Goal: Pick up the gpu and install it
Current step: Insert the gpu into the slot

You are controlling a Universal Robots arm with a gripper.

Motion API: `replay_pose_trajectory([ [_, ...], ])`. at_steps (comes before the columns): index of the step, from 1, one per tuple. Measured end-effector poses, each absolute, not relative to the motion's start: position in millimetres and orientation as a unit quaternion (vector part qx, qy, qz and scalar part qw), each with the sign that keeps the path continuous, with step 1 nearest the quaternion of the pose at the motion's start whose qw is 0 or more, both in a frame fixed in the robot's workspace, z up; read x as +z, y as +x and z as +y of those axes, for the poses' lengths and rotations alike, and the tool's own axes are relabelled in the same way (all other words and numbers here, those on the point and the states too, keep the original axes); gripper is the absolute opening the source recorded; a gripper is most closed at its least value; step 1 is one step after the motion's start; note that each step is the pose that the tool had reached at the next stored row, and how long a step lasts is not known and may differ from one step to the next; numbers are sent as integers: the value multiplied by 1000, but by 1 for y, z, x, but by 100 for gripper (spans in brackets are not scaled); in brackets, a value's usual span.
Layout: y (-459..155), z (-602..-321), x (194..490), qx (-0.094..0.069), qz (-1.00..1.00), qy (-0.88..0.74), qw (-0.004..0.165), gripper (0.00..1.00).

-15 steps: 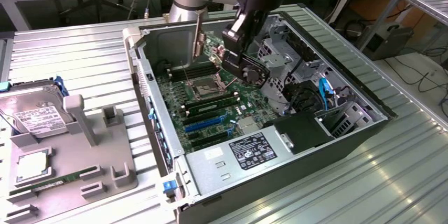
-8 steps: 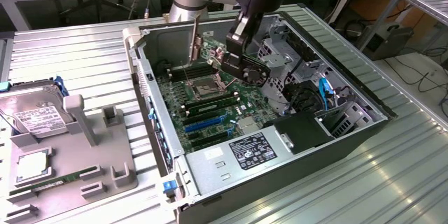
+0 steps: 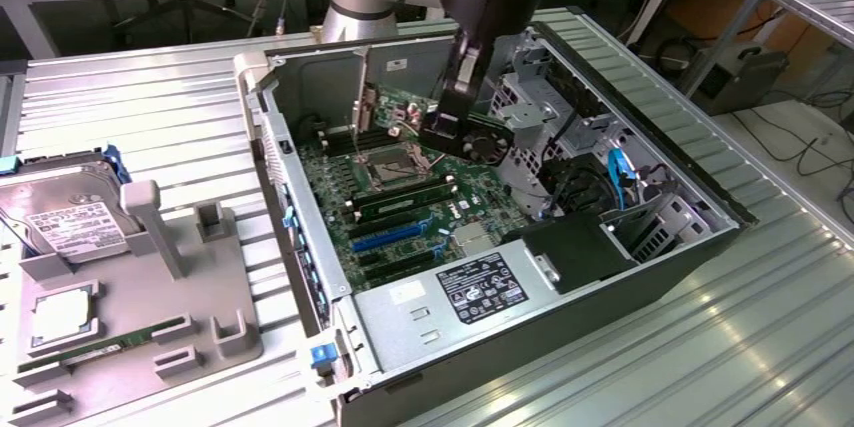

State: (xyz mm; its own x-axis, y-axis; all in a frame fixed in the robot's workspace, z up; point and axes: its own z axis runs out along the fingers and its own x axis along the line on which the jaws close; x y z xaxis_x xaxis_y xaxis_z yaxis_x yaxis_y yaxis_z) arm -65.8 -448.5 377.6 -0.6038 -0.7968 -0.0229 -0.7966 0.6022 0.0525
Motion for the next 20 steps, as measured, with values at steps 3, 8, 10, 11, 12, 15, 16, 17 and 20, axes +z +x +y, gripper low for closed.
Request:
replay_pose_trajectory([
  [3, -66, -449, 374, -29, -883, 469, 2, 26],
  [8, -66, -449, 370, -28, -858, 513, 4, 26],
  [10, -66, -449, 368, -28, -847, 531, 4, 26],
  [11, -66, -449, 368, -28, -840, 542, 4, 26],
  [12, -66, -449, 367, -28, -833, 552, 5, 26],
  [15, -66, -449, 367, -27, -813, 581, 4, 26],
  [16, -66, -449, 366, -27, -809, 587, 4, 26],
  [17, -66, -449, 366, -28, -803, 596, 3, 26],
  [20, -66, -449, 366, -28, -784, 620, 2, 26],
])
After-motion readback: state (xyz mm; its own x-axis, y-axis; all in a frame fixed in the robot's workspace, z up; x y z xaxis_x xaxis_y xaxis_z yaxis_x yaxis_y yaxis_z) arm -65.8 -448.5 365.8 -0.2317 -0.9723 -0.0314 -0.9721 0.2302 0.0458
